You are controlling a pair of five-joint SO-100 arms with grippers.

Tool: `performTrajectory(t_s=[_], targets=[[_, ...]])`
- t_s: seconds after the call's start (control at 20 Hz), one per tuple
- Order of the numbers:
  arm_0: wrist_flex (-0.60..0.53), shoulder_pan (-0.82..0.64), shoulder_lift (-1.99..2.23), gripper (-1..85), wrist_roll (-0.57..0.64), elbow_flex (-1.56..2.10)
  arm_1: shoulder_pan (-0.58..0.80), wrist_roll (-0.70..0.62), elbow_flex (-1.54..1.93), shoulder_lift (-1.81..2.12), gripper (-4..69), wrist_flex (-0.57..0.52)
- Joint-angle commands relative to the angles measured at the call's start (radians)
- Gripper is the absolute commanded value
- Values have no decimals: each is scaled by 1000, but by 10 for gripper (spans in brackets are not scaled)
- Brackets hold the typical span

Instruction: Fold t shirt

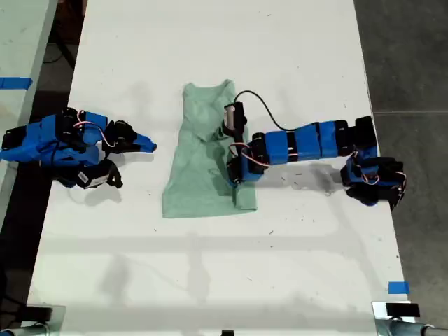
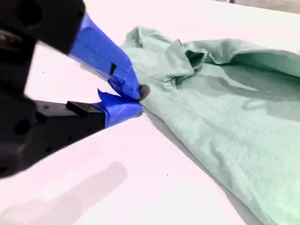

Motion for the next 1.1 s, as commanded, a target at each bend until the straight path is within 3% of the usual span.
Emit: performTrajectory(t_s=[0.0,0.2,0.25,0.35,0.45,0.65,0.75,0.9,1.05], targets=[[-15,6,5,-2,-2,18,6,-32,-107,-38,5,-49],[-15,6,5,-2,-2,18,0,-55,-112,-83,17,-100],[-15,6,5,-2,-2,18,-3,-71,-114,-83,102,-98],[-15,6,5,-2,-2,18,-6,-81,-133,-77,387,-51],[-15,5,5,-2,-2,18,-9,-78,-135,-49,467,-12],[-15,5,5,-2,-2,18,-9,-78,-117,86,465,26],[-15,3,5,-2,-2,18,2,-60,-117,195,444,120],[-15,-2,5,-2,-2,18,52,3,-29,377,436,354],[-15,-2,5,-2,-2,18,92,54,304,655,414,382]])
